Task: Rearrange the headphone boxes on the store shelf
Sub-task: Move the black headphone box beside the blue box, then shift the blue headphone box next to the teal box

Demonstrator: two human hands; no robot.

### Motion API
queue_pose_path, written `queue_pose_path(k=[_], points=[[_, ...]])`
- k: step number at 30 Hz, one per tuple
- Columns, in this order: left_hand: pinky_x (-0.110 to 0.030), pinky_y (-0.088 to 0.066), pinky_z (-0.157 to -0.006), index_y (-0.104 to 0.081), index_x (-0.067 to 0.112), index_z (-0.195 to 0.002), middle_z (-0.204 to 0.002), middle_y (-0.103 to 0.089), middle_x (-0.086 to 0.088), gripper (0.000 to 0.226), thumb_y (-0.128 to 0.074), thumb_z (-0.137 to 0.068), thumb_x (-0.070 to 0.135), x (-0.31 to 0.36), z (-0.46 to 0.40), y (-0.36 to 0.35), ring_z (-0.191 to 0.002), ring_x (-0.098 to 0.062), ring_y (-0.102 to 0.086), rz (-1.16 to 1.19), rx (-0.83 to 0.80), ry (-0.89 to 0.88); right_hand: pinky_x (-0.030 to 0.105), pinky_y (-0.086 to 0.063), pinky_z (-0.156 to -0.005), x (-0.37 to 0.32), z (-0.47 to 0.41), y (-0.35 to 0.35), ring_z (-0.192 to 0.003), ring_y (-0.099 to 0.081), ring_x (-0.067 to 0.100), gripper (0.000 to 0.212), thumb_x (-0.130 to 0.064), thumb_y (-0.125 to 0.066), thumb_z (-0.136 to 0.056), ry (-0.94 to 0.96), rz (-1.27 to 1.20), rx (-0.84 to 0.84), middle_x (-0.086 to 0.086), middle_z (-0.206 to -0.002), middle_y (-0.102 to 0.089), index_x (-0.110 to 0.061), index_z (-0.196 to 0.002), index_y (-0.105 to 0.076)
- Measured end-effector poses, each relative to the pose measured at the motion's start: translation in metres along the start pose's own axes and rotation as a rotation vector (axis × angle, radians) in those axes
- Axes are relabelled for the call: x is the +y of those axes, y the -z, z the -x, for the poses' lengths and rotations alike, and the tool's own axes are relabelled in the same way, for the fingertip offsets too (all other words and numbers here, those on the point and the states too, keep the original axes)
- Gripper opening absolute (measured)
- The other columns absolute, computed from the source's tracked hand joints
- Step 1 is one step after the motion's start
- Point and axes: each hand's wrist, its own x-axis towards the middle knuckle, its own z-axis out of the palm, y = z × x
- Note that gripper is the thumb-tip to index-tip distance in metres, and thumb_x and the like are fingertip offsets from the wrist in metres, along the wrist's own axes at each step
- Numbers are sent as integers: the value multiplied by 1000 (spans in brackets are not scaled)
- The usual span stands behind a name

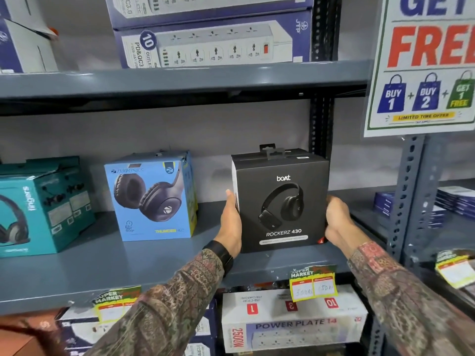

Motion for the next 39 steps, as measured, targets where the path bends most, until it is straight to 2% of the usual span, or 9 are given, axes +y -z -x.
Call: queue_pose_path(k=[2, 4, 7, 14, 20, 26, 30, 33, 39], points=[[-25, -57, -105, -73, 27, -140, -147, -73, 2, 69, -27, -111, 69, 6, 6, 10, -109, -5, -78, -38, -38, -34, 43, -62, -94, -2, 0, 6, -93, -77, 23, 31, -44, -55, -108, 76, -14, 95, 10, -114, -82, -20, -106, -75], [-34, -35, -126, -58, 29, -155, -158, -47, 18, 64, -30, -112, 66, 14, 16, 32, -136, -1, -57, -137, -51, -97, 48, -52, -110, -4, 6, 9, -113, -69, 26, 36, -48, -53, -108, 254, 35, 226, 10, -130, -73, -20, -117, -73], [-45, -29, -136, -57, 24, -160, -171, -52, 8, 60, -48, -111, 57, 32, 22, 82, -159, -13, -47, -203, 18, -262, 36, -51, -95, -16, 41, -7, -107, -63, 21, 37, -53, -50, -105, 675, 158, 340, 0, -110, -72, -25, -108, -74], [-43, -60, -95, -80, 37, -106, -104, -83, 3, 27, -58, -112, 24, 94, 28, 202, -99, -23, -74, -190, 271, -674, 30, -53, -95, -19, 154, -135, -111, -70, 13, 24, -30, -53, -108, 1254, 86, 61, 0, -119, -75, -34, -127, -67], [-32, -45, -109, -61, 23, -150, -151, -64, 4, 40, -52, -114, 39, 119, -21, 279, -126, -11, -62, -296, 360, -462, 20, -47, -108, 72, 168, -249, -125, -62, -11, 32, -62, -54, -96, 749, 192, -253, -33, -129, -71, -58, -126, -65], [-40, -63, -90, -82, 31, -121, -113, -90, -2, 88, -14, -102, 83, 130, -69, 291, -102, -23, -87, -156, -5, -85, 37, -37, -121, 104, 87, -286, -149, -50, 19, 83, -84, -37, -95, 53, 104, -328, -2, -162, -55, -28, -154, -56], [-45, -66, -90, -85, 31, -124, -125, -86, -10, 95, -15, -97, 89, 131, -89, 295, -112, -31, -84, -78, -75, -22, 36, -64, -86, 107, 61, -305, -106, -82, 21, 85, -88, -30, -94, -44, 109, -426, 2, -118, -85, -27, -130, -77], [-41, -70, -73, -91, 34, -111, -118, -88, -11, 91, -18, -98, 88, 125, -100, 292, -102, -31, -87, -60, -104, 0, 44, -61, -95, 108, 57, -316, -114, -78, 30, 86, -87, -33, -94, -83, 106, -416, 9, -123, -83, -22, -128, -78], [-48, -66, -92, -84, 27, -127, -124, -86, -15, 93, -23, -98, 90, 121, -106, 288, -108, -35, -85, -42, -28, -3, 39, -62, -78, 112, 54, -320, -96, -82, 29, 79, -82, -38, -98, -101, 62, -361, 12, -112, -85, -19, -116, -81]])
